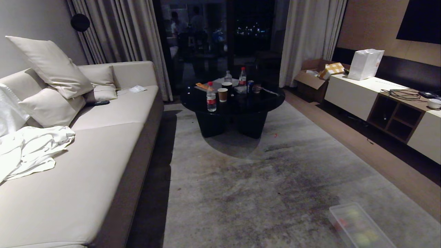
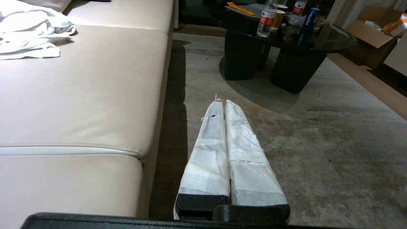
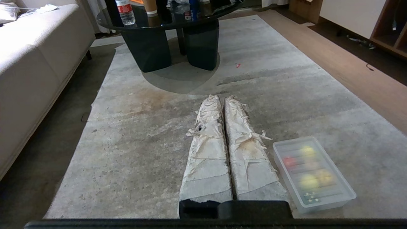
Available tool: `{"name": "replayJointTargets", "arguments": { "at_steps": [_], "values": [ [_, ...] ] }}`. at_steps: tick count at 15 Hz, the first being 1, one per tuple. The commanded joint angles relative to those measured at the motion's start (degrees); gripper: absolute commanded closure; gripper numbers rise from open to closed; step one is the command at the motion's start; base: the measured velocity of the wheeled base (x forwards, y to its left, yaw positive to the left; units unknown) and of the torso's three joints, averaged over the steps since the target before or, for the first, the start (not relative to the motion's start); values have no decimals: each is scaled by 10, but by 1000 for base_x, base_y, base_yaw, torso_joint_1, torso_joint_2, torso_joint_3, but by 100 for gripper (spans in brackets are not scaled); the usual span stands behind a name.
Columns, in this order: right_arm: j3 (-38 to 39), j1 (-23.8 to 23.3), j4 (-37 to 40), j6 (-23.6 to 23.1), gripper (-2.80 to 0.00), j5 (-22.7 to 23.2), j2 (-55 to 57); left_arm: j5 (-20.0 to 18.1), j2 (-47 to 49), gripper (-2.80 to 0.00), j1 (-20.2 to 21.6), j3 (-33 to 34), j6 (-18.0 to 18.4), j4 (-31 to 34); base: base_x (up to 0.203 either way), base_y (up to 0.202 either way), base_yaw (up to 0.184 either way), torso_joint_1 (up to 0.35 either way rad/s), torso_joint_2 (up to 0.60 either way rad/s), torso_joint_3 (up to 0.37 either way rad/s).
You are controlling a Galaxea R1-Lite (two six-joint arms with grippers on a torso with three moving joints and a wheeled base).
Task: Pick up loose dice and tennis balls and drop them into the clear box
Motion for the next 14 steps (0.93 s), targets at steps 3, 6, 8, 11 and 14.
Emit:
{"name": "replayJointTargets", "arguments": {
  "at_steps": [3, 6, 8, 11, 14],
  "values": [
    [6, 0, -1, -1, 0, 0, 1, 0, 0, 0, 0, 1, -1, 0, 0, 0, 0, 0, 0, 0],
    [6, 0, -1, 0, 0, 0, 1, 1, 1, 0, 0, 1, -1, 0, 0, 0, 0, 0, 0, 0],
    [6, 0, -1, 0, 0, 0, 1, 0, 1, 0, 0, 1, 0, 0, 0, 0, 0, 0, 0, 0],
    [6, 0, -1, 1, 0, 0, 1, 0, 1, 0, 0, 1, 0, 0, 0, 0, 0, 0, 0, 0],
    [6, 0, -1, 1, 0, 0, 1, 0, 1, 0, 0, 1, -1, 0, 0, 0, 0, 0, 0, 0]
  ]
}}
